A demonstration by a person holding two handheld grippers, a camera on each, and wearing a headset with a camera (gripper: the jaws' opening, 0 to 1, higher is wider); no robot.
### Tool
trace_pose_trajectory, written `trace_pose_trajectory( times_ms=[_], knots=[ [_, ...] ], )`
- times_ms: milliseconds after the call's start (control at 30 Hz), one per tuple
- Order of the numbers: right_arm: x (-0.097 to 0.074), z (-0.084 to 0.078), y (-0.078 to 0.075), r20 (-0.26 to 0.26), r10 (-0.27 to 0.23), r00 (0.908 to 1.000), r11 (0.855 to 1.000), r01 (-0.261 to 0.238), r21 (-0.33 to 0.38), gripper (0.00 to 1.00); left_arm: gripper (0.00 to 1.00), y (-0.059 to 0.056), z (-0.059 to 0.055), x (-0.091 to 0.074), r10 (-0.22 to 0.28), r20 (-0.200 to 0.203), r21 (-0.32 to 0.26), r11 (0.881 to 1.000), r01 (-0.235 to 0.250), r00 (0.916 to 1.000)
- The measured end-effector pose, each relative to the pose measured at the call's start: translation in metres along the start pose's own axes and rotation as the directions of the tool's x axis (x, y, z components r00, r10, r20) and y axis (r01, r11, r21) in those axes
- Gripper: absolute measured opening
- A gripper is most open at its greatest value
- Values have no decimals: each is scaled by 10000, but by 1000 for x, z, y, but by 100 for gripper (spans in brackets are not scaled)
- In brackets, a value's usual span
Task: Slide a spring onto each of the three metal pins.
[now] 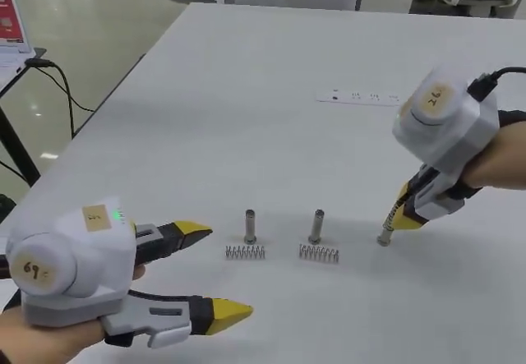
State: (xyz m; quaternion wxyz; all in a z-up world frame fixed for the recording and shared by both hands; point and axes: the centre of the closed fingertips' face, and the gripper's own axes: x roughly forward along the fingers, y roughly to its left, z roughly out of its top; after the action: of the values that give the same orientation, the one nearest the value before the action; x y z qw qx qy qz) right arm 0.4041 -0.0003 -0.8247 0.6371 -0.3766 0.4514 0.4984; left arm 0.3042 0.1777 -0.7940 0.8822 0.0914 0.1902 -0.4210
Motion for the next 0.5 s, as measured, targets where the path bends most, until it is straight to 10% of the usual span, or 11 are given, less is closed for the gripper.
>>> trace_pose_trajectory(
  times_ms=[500],
  knots=[
    [20, -9, 5, -282, 198, 9994, 9996, -193, 187, 8, 60, -1, 2, -1, 14, -9, 24, 10000, -14, 10000]
  ],
)
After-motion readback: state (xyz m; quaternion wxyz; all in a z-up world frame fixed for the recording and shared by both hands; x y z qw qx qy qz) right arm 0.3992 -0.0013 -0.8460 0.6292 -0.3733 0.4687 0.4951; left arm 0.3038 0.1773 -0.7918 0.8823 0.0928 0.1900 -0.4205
